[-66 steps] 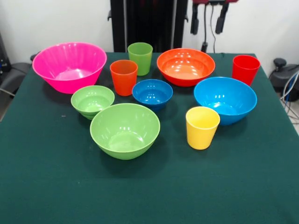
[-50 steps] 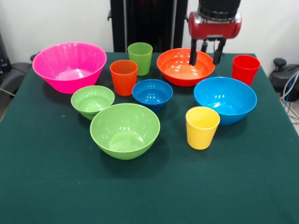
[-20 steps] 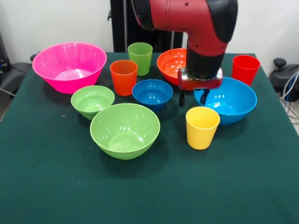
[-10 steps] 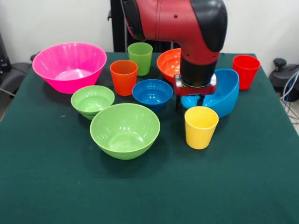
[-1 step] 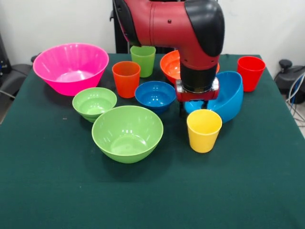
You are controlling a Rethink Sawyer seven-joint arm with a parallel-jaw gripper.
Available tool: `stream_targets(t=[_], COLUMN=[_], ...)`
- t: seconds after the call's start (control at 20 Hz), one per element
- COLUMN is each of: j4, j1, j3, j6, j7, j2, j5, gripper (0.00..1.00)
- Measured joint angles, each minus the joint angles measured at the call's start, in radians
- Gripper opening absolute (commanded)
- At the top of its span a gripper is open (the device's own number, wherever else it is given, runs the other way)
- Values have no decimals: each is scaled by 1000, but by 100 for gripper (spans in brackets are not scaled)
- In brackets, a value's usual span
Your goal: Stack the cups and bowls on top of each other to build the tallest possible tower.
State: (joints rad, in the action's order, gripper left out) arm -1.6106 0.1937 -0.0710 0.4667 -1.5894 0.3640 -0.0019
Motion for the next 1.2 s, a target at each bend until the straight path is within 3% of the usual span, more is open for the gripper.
stream_targets(t=[1.2], j4=[-1], j1=[49], j3=[-143], j6=[1], j7=[0], j2=[-7], j5=[8], gripper=[100])
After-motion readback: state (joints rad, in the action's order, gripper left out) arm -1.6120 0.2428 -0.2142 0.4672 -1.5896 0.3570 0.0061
